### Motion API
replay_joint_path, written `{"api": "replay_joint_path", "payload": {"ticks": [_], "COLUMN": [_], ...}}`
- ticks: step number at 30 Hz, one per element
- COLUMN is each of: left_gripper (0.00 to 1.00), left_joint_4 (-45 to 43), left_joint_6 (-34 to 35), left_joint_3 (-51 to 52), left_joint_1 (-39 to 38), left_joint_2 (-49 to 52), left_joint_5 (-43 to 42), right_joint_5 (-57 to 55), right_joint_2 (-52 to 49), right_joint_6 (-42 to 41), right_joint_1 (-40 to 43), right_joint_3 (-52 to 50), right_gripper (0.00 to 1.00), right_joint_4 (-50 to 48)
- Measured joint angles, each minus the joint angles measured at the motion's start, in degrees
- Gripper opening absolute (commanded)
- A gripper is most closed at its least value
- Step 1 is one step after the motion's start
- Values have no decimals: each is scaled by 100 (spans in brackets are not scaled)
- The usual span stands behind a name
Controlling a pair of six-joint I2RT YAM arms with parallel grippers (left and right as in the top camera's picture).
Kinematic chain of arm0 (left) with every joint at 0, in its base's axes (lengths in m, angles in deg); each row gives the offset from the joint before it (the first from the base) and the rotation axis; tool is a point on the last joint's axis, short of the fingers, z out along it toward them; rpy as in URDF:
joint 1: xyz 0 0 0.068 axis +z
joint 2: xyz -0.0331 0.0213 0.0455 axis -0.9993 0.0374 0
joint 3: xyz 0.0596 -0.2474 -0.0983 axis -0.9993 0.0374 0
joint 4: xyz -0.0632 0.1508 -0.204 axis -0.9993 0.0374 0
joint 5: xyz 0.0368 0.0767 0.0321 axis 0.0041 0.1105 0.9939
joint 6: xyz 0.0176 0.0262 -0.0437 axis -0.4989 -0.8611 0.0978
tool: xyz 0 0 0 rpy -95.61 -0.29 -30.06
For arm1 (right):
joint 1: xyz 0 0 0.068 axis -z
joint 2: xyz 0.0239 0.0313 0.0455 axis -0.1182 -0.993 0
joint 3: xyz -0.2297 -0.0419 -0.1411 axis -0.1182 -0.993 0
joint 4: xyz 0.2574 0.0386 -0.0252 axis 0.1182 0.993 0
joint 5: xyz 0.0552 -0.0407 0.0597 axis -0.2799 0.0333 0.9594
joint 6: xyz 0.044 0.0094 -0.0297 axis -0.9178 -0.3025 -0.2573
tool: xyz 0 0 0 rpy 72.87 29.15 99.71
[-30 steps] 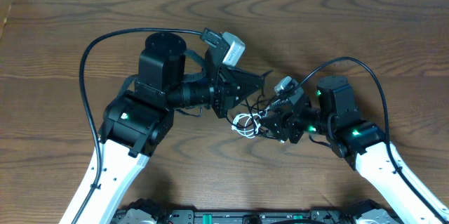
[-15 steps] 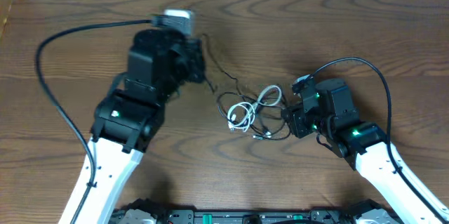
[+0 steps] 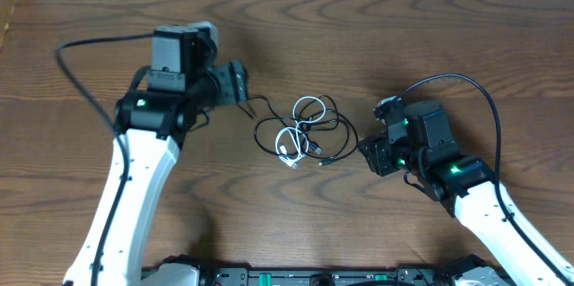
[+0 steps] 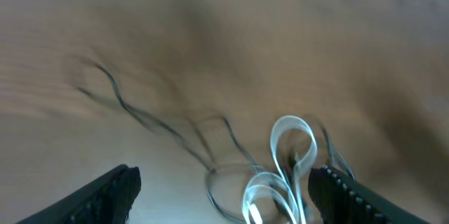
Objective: Untangle cables
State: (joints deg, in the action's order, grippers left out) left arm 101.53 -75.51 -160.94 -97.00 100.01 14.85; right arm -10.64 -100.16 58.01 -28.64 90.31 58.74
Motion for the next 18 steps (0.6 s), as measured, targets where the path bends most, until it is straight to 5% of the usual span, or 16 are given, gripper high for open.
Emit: {"api": "replay_joint_path", "payload": {"ticks": [9, 18], "left_gripper": [79, 74], "left_joint_4": [811, 643], "left_joint_6": [2, -26], "left_joint_3": [0, 0], "left_joint_1": [-629, -1602], "left_joint_2": [804, 1690], "left_joint_5": [-1071, -953], "right_joint_5": [4, 7], "right_joint_2": [0, 0], "right_joint_6": [0, -2], "right_joint_1": [0, 0], "right_joint_3": [0, 0], "right_gripper": [51, 50], "right_joint_4": [2, 2]}}
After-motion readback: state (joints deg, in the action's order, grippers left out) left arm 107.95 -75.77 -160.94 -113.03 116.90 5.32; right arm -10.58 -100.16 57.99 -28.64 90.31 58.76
